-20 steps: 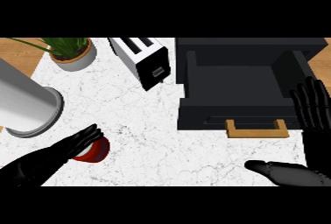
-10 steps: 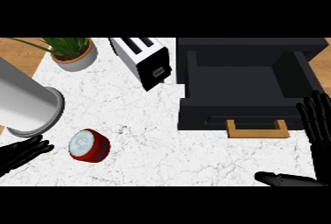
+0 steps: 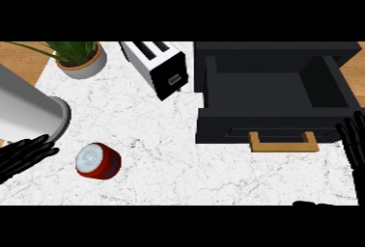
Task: Pick up the can, place it into the drawer and close the drawer
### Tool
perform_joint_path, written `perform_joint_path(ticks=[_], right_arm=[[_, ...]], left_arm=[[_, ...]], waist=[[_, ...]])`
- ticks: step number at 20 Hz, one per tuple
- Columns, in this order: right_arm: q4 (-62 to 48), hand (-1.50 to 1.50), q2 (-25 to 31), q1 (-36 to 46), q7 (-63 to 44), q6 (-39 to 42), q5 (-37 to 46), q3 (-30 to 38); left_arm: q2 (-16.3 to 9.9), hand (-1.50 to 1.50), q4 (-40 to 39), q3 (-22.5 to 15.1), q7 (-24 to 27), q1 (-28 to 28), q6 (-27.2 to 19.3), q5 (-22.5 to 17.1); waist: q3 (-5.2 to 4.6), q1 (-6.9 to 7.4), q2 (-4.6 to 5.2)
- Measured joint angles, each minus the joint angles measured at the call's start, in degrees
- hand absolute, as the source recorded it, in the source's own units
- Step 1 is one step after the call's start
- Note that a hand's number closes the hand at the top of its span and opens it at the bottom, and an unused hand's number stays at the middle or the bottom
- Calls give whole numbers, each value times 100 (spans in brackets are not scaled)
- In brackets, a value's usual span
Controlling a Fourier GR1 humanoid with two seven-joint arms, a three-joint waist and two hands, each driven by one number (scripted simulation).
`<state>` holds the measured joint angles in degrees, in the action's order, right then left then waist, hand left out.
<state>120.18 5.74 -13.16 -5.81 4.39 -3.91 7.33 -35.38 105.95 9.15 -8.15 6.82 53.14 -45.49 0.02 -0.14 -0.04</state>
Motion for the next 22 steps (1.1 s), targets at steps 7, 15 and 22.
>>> perform_joint_path(ticks=[7,15,22], right_arm=[[-25,-150,-93,-239,241,166,81,51],[-164,-150,-267,-383,542,291,223,50],[-383,-150,-140,-186,544,456,78,356]], left_arm=[[646,-150,-560,-77,-23,-478,184,725],[1327,-150,-1185,108,504,-667,530,1958],[1677,-150,-1710,254,1028,-839,574,3019]], waist=[[-1,-12,2],[-3,-6,1],[-4,-4,3]])
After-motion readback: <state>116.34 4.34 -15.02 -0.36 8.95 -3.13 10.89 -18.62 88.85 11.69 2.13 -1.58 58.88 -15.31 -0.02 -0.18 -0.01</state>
